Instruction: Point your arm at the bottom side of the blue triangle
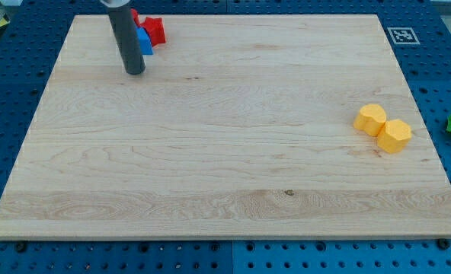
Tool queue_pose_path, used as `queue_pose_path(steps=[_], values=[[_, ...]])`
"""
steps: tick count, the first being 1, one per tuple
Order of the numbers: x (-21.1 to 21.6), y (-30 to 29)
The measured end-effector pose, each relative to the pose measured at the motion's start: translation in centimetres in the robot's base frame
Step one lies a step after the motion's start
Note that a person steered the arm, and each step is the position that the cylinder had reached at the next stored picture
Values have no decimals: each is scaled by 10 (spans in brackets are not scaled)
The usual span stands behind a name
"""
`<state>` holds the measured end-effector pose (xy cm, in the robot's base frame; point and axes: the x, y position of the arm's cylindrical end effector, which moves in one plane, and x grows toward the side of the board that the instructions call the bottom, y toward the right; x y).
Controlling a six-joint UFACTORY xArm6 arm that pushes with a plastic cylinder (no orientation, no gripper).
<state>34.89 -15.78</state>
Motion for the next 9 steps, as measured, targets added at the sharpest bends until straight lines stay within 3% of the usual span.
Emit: queue_pose_path(steps=[9], values=[[-12,0]])
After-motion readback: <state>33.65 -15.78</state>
